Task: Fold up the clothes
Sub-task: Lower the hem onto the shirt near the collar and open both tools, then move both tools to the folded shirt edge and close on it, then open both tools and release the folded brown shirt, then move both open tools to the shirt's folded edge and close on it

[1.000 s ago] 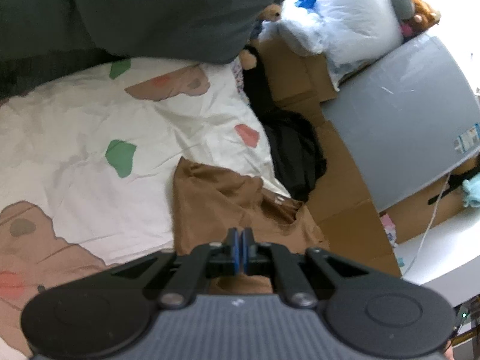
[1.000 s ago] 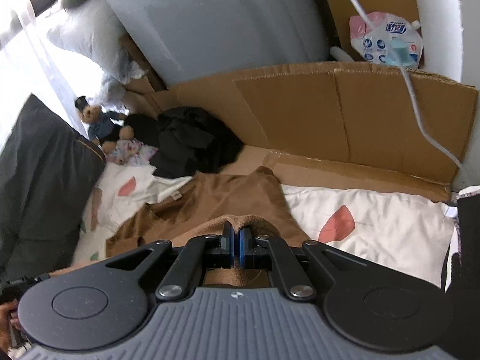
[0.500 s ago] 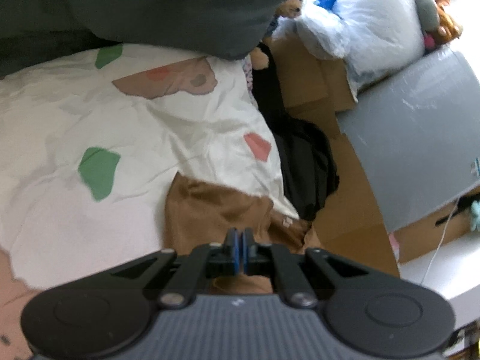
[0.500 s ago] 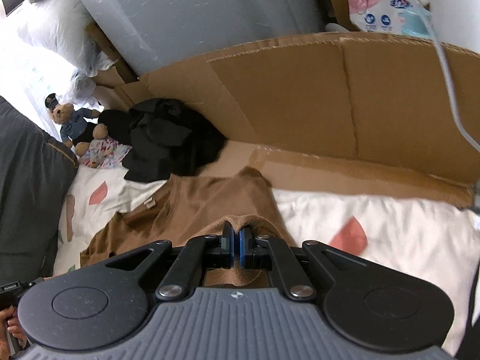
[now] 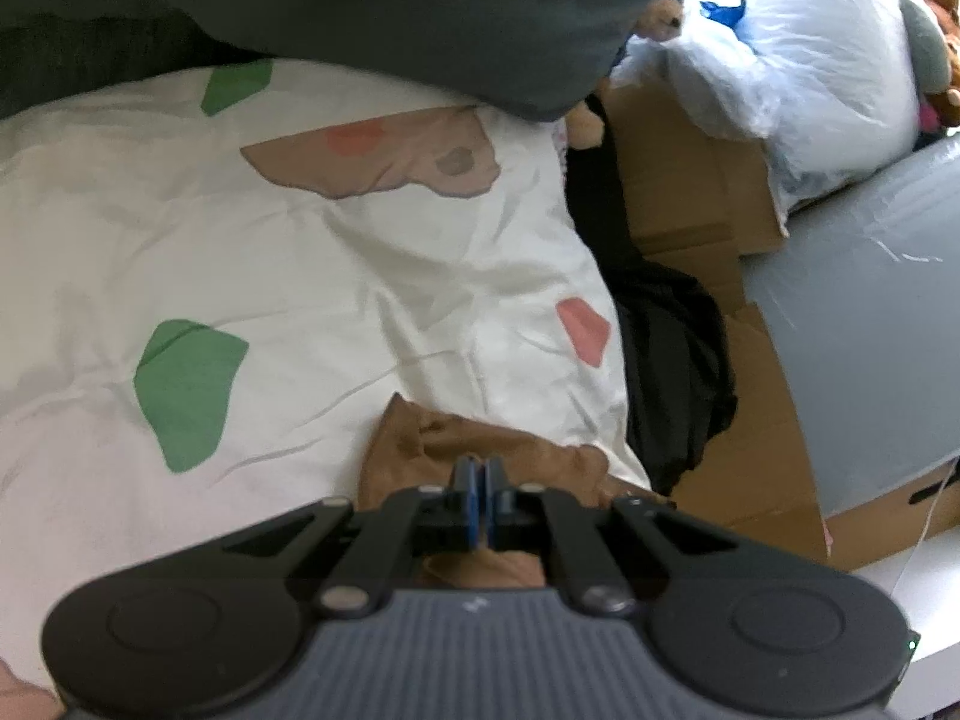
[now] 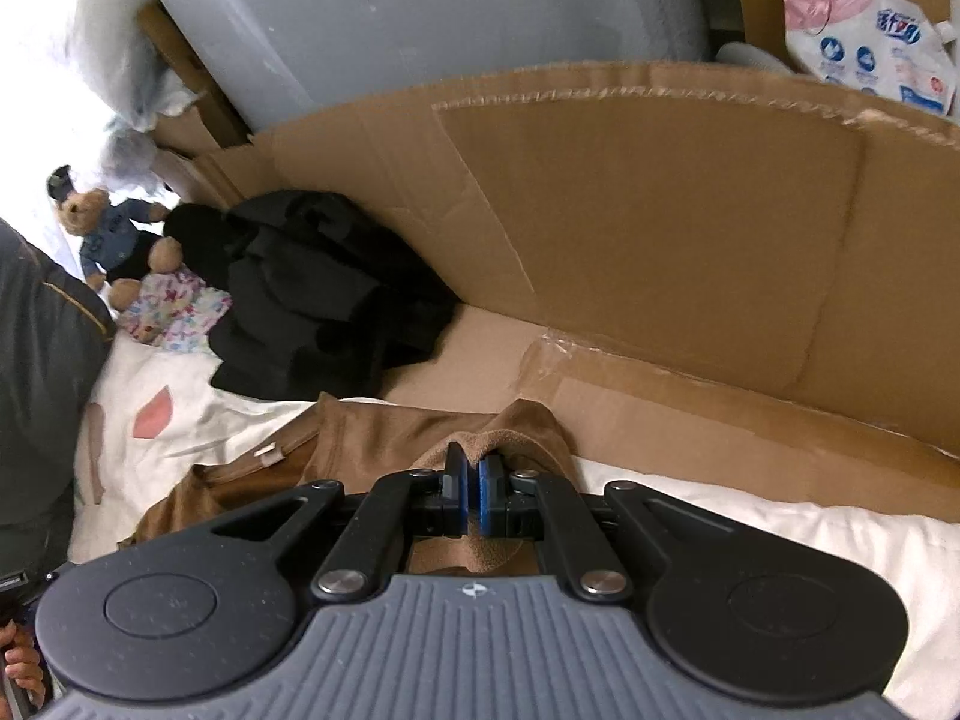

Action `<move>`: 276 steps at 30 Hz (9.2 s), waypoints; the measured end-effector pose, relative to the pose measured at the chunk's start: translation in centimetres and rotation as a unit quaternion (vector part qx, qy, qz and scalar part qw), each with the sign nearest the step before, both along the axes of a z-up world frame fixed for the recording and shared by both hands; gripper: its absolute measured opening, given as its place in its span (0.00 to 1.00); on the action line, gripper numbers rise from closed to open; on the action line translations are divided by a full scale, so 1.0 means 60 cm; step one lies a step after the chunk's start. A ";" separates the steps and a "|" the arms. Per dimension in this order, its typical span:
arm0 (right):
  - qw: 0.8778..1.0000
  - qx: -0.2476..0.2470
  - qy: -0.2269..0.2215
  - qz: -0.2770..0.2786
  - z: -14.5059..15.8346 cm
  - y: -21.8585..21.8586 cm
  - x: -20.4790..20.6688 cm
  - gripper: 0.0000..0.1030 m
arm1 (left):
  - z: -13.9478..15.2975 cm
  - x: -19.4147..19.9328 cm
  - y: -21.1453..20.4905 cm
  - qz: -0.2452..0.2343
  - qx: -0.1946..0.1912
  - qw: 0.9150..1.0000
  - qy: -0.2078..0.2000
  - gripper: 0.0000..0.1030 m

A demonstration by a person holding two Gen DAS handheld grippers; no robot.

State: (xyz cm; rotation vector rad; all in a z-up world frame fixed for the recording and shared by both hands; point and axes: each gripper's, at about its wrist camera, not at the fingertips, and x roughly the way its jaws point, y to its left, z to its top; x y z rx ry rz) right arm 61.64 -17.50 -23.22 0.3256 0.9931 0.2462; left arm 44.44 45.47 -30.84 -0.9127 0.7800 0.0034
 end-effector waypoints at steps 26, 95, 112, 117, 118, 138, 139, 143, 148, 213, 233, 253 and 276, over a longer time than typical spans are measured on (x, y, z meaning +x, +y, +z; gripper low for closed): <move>0.998 0.019 0.029 -0.051 -0.053 0.007 0.072 0.11 | 0.051 0.050 -0.005 -0.022 0.128 0.991 0.018 0.12; 0.962 0.194 0.066 -0.184 -0.179 -0.158 -0.344 0.43 | -0.082 -0.323 -0.161 -0.051 -0.084 0.995 0.018 0.35; 0.927 0.270 0.056 -0.256 -0.240 -0.150 -0.340 0.42 | -0.153 -0.326 -0.172 0.044 -0.111 0.992 0.028 0.42; 0.916 0.294 0.050 -0.268 -0.255 -0.159 -0.338 0.41 | -0.144 -0.308 -0.152 0.056 -0.107 0.993 0.008 0.46; 0.915 0.296 0.049 -0.269 -0.257 -0.159 -0.337 0.41 | -0.146 -0.304 -0.151 0.054 -0.106 0.993 0.008 0.46; 0.928 0.260 0.015 -0.266 -0.212 -0.161 -0.338 0.05 | -0.080 -0.304 -0.139 -0.005 -0.024 1.000 -0.010 0.03; 0.928 0.262 0.012 -0.265 -0.205 -0.162 -0.343 0.05 | -0.076 -0.309 -0.137 -0.005 -0.026 1.000 -0.013 0.03; 0.932 0.255 0.010 -0.256 -0.189 -0.164 -0.357 0.05 | -0.069 -0.325 -0.135 -0.006 -0.034 0.999 -0.015 0.03; 0.937 0.242 0.013 -0.252 -0.181 -0.167 -0.370 0.05 | -0.062 -0.358 -0.147 -0.003 -0.042 0.999 -0.006 0.03; 0.984 0.036 0.043 -0.166 -0.048 -0.171 -0.474 0.25 | 0.041 -0.504 -0.153 -0.101 0.107 0.987 0.068 0.18; 0.985 0.086 0.039 -0.144 -0.089 -0.108 -0.298 0.25 | 0.031 -0.358 -0.139 -0.194 0.135 0.972 0.015 0.34; 0.979 0.104 0.041 -0.170 -0.095 -0.051 -0.256 0.25 | 0.022 -0.317 -0.177 -0.211 0.150 0.966 -0.013 0.34; 0.986 0.044 0.030 -0.157 -0.084 -0.043 -0.213 0.25 | 0.017 -0.338 -0.142 -0.204 0.150 0.967 -0.028 0.24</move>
